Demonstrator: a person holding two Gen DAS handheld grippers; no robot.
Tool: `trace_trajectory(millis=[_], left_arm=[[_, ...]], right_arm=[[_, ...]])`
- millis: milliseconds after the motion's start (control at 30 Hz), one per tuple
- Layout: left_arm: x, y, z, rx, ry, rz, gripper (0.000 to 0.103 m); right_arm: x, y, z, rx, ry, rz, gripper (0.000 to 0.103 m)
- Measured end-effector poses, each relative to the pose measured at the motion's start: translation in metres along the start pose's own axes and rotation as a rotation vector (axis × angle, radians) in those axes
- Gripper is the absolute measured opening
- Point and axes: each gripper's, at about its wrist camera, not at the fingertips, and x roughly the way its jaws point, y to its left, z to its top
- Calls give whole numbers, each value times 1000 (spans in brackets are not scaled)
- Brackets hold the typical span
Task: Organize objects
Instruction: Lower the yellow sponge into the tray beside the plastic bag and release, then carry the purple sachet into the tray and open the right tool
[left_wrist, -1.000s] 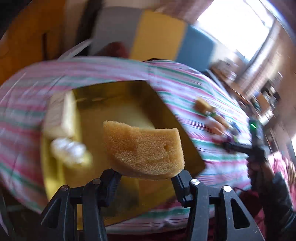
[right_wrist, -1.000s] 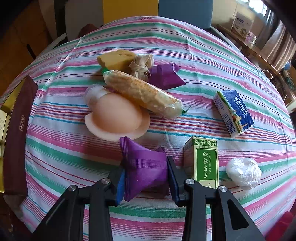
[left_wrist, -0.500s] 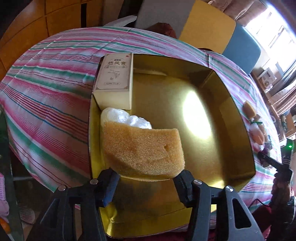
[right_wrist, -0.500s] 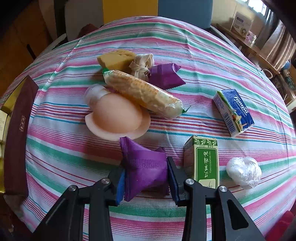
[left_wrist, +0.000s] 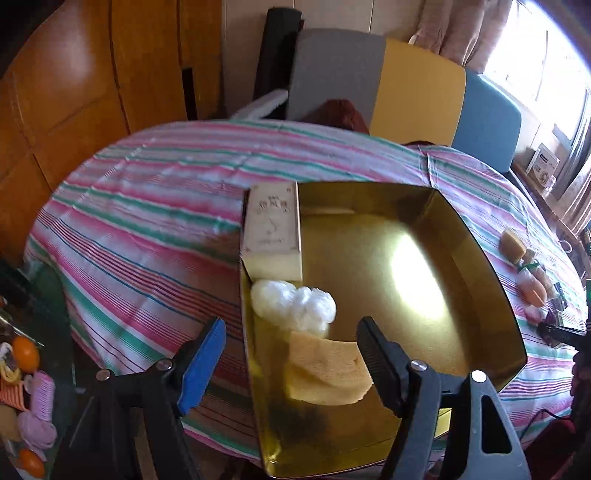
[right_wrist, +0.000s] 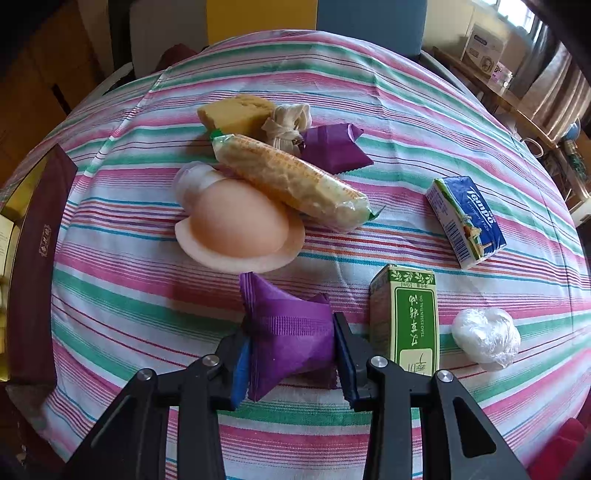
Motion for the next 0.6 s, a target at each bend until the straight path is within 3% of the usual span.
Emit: trace_trajectory(millis=[167,300,433,600], left_arm=[[-20,5,-4,1,-103,41,74],[-25,10,-2,-12,-111,18,74],[-25,13,-2,-35,-124,14,74],[-21,19,-3,-53,-116,-3,73]], right_arm=[[-10,13,-9,-37,14,-11,39],[-28,20,-18,-32,-20,-1,39],[-68,36,-22,-54,-112,43,39],[-127,98,-10,-194,-245,162,39]])
